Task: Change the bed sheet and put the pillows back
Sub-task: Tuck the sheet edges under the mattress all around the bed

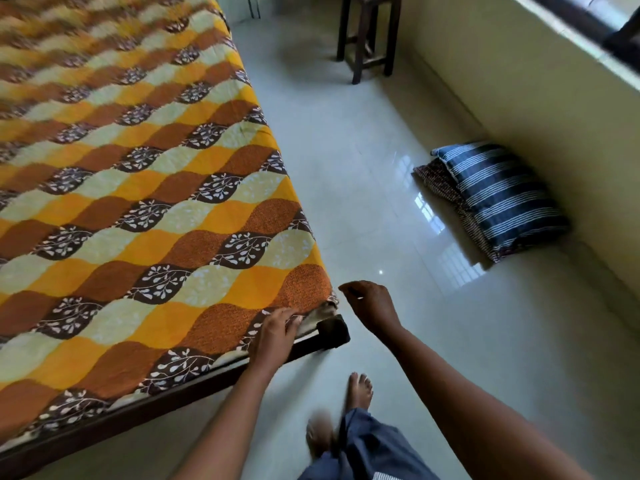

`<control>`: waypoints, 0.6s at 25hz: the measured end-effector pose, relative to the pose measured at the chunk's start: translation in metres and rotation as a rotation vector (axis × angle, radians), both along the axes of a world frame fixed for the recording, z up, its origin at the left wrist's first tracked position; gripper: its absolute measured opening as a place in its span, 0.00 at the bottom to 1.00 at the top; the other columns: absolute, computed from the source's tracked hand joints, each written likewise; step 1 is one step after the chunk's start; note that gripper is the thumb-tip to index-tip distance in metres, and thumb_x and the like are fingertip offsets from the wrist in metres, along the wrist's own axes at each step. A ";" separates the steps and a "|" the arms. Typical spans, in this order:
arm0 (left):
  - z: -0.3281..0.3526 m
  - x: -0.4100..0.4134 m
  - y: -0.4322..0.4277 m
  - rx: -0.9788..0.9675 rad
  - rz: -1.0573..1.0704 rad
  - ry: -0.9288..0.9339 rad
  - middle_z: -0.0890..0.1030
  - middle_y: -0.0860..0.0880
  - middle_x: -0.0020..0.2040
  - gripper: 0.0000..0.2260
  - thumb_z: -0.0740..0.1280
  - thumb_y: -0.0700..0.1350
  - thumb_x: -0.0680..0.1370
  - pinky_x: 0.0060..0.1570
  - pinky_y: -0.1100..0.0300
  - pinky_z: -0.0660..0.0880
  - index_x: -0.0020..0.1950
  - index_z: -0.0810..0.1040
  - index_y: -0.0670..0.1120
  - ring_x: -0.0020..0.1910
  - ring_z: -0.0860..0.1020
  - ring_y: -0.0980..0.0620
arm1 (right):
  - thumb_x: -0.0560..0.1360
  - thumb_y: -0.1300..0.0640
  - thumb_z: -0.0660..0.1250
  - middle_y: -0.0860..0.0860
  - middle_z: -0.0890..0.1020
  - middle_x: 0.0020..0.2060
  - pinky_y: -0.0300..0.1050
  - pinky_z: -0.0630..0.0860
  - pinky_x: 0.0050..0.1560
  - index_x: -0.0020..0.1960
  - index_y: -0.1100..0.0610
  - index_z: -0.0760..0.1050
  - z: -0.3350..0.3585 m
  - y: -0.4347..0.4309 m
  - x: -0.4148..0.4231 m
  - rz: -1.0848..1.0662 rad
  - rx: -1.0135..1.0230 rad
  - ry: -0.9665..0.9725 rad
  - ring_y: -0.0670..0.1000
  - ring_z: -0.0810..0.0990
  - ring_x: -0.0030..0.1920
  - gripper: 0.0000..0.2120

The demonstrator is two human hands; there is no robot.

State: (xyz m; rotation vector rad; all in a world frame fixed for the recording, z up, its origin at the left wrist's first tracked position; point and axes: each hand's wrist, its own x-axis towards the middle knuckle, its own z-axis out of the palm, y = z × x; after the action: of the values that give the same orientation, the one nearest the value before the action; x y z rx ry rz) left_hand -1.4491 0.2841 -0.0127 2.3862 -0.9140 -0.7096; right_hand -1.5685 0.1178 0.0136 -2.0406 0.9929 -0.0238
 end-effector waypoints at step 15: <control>0.070 -0.034 -0.133 -0.061 0.370 0.581 0.71 0.43 0.68 0.19 0.62 0.46 0.79 0.60 0.59 0.68 0.69 0.68 0.42 0.66 0.70 0.46 | 0.78 0.50 0.62 0.47 0.77 0.47 0.42 0.72 0.54 0.60 0.56 0.77 0.035 -0.138 -0.067 -0.143 0.363 0.049 0.47 0.74 0.49 0.15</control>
State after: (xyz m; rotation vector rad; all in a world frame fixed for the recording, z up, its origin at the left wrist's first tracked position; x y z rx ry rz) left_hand -1.4828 0.1509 0.0575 2.0290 -0.2415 -1.1118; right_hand -1.6356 -0.0197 0.0485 -1.6445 1.0856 0.1226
